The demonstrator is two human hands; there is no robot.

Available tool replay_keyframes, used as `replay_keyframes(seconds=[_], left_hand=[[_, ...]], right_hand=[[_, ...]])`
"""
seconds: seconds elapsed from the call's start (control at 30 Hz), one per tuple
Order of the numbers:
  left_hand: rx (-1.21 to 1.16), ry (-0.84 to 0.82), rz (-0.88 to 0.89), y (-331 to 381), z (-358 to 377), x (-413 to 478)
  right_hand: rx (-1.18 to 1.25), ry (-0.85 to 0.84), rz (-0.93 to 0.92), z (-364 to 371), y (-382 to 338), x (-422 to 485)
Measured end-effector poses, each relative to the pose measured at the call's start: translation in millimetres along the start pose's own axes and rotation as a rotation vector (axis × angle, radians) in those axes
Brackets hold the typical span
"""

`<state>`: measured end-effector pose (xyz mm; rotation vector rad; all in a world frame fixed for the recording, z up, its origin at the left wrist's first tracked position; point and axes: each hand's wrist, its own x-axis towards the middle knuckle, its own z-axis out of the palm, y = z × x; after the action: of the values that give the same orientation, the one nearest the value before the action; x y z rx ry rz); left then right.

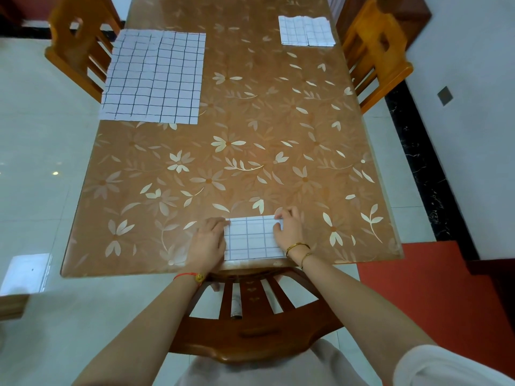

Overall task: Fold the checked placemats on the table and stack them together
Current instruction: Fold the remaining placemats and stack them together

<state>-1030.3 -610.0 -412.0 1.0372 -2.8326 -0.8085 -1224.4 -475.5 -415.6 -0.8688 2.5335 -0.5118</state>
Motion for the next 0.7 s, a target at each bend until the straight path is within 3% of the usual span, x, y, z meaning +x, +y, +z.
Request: replay_keyframes(seconds=[0.13, 0.27, 0.43, 0.7], left_hand=[[0.241, -0.210, -0.048, 3.7, 1.6, 5.7], [0.341, -0.317, -0.080, 13.6, 4.6, 4.6], [0.378, -0.375, -0.104, 15.6, 9.1, 2.8], [0.418, -0.406, -0.125, 19.1, 8.5, 1.0]], right_hand=[[-0.153, -0.140, -0.265, 6.9, -17.3, -2.0], [-0.323, -0.324, -0.416, 19.5, -35.9, -7.6], [-0.446, -0.402, -0.437, 36.7, -49.6, -12.2], [-0.481, -0.360, -0.428, 32.1, -37.1, -14.7]])
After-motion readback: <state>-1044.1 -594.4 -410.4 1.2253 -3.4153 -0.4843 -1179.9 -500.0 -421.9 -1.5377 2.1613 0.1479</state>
